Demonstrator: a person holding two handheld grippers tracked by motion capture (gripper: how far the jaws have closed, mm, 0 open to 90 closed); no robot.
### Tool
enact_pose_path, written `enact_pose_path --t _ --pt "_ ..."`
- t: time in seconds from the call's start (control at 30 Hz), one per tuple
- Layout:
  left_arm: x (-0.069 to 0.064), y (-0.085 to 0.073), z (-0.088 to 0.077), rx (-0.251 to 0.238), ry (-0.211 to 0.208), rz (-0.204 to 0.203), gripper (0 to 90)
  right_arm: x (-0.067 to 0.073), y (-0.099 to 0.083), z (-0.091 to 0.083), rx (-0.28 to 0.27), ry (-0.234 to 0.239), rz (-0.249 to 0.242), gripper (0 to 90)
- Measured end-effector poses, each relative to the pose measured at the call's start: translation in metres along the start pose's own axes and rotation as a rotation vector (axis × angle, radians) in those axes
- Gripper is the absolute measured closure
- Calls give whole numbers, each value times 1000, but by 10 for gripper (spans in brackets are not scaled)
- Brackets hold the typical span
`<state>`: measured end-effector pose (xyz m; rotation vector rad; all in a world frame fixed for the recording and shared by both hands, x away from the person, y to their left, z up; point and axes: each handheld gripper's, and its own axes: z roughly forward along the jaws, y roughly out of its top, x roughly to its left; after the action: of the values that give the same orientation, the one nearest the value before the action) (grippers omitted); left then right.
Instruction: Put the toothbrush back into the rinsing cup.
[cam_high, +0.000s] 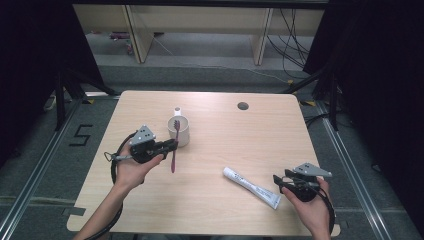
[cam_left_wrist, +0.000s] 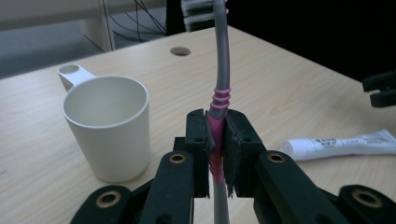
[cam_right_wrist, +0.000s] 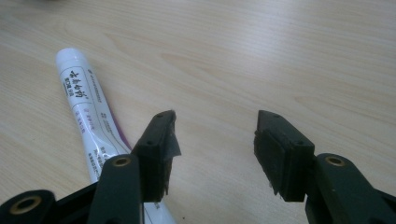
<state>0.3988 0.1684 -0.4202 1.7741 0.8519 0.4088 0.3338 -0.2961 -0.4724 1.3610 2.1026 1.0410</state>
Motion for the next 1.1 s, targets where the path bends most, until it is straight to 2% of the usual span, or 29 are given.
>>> enact_pose_path --t 0.1,0.17,0.23,0.3,0.37,0.4,0.5,0.6,0.67,0.73,0.87,0.9,0.93,0.97,1.1 --pt "3 4 -5 -58 14 -7 802 1 -1 1 2 2 4 485" --pt "5 6 -7 -81 19 -7 803 5 -2 1 25 5 54 484" --pt "6 9 -10 -114 30 -3 802 3 -2 2 13 2 21 485" --pt "8 13 -13 -147 42 -2 803 3 -2 2 17 3 26 485" --pt "10 16 -15 -176 45 3 802 3 -1 2 12 3 18 485" --pt "11 18 -16 -206 49 12 802 1 -1 2 1 -5 -11 484" --pt "13 23 -18 -246 58 27 802 1 -1 2 3 -4 -11 485" --pt "17 28 -19 -268 73 30 802 1 -1 3 11 -7 -13 485" --pt "19 31 -20 -279 84 33 802 2 -2 4 20 22 7 484" --pt "21 33 -20 -287 91 36 802 3 -1 4 20 6 0 484" --pt "23 37 -19 -301 102 40 802 3 -2 4 20 6 5 483" --pt "24 39 -18 -311 108 43 802 1 -2 4 16 -1 -15 483" --pt "24 39 -18 -311 108 43 802 1 -2 4 16 -1 -15 483" --pt "26 41 -17 -316 107 48 802 5 -2 3 37 15 36 483" --pt "29 44 -14 -335 108 53 802 5 -3 4 31 13 36 483"
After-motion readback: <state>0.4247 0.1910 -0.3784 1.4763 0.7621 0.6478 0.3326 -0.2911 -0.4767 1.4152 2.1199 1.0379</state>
